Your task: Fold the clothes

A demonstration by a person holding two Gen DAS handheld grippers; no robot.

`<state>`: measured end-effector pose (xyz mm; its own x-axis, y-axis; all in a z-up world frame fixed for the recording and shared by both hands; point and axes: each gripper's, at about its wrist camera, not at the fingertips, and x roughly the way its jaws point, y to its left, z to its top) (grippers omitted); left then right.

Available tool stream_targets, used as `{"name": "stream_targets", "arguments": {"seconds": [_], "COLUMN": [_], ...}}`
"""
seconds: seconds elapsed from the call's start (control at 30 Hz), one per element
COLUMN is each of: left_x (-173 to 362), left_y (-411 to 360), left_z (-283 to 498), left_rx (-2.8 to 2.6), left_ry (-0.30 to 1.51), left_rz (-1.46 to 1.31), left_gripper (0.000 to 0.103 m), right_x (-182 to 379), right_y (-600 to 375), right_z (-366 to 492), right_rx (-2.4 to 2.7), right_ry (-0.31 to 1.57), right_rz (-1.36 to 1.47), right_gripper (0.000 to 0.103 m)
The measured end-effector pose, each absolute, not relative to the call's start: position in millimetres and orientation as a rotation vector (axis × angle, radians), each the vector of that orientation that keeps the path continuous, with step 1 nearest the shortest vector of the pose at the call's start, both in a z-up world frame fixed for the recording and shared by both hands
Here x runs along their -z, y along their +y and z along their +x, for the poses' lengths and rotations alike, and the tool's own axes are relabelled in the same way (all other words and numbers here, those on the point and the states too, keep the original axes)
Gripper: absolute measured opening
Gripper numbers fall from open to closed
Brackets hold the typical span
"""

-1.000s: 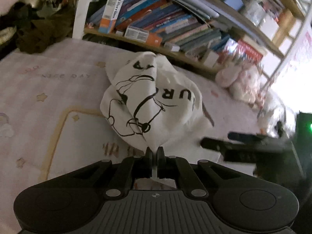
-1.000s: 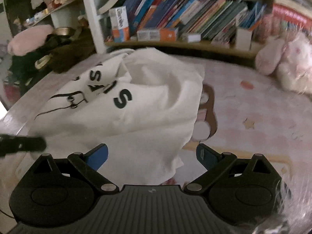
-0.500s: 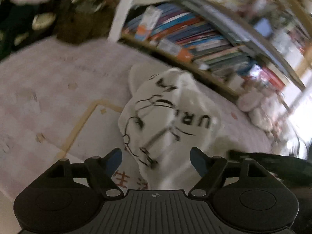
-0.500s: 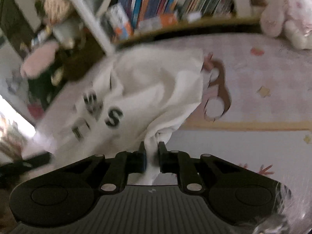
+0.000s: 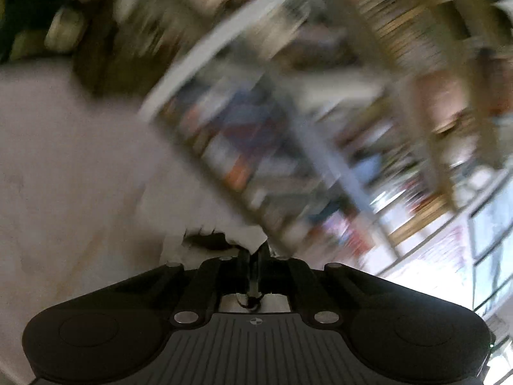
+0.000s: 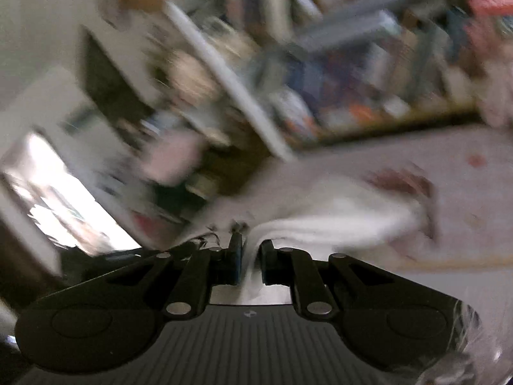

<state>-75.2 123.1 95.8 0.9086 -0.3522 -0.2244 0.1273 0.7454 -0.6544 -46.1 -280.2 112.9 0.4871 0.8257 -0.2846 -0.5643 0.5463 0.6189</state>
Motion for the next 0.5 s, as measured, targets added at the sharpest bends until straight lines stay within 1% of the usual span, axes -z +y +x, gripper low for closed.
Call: {"name": "stream_targets", "arguments": {"seconds": [0.1, 0.13, 0.2, 0.23, 0.3, 0.33, 0.37, 0.4, 0.43, 0.47, 0.5], "left_x": [-136.3, -149.8, -156.1, -159.1, -130.2, -111.6, -93.0, -74.4, -59.5, -44.7, -33.8], "left_y": [136.7, 141.2, 134.4, 130.9, 127.8, 126.6, 125.4, 124.3, 127.3, 130.5, 135.6], "left_z": [-88.9, -93.5, -63.7, -48.5, 0.9, 19.6, 38.1, 56.5, 57.2, 57.4, 50.9], "left_rx": [0.323, 0.341, 0.357, 0.365, 0.361, 0.334, 0.306, 0.277, 0.228, 0.179, 0.156], "left_ry": [0.215, 0.170, 0.183, 0.190, 0.307, 0.401, 0.495, 0.588, 0.641, 0.693, 0.709], "left_rz": [-0.668, -0.663, -0.661, -0.661, -0.608, -0.588, -0.567, -0.545, -0.519, -0.492, -0.462], "left_gripper": [0.003, 0.003, 0.006, 0.012, 0.017, 0.026, 0.041, 0.045, 0.047, 0.048, 0.048], "right_x": [-156.9, -166.7, -176.6, -172.3, -151.7, -136.9, -122.1, -106.2, -83.7, -61.1, -39.4], "right_y": [-289.3, -288.9, -289.4, -290.9, -288.7, -285.6, -282.5, -279.8, -279.4, -279.1, -279.1], "right_z": [-55.9, -54.2, -42.5, -33.5, -12.5, -0.8, 10.9, 21.7, 28.2, 34.7, 39.9], "right_rx": [-0.977, -0.957, -0.867, -0.803, -0.624, -0.516, -0.407, -0.302, -0.222, -0.141, -0.065], "right_ry": [0.415, 0.380, 0.377, 0.394, 0.458, 0.499, 0.539, 0.582, 0.651, 0.719, 0.783], "right_rz": [0.561, 0.562, 0.616, 0.648, 0.636, 0.601, 0.565, 0.526, 0.474, 0.421, 0.368], "right_gripper": [0.011, 0.011, 0.010, 0.010, 0.011, 0.011, 0.011, 0.011, 0.011, 0.012, 0.016]}}
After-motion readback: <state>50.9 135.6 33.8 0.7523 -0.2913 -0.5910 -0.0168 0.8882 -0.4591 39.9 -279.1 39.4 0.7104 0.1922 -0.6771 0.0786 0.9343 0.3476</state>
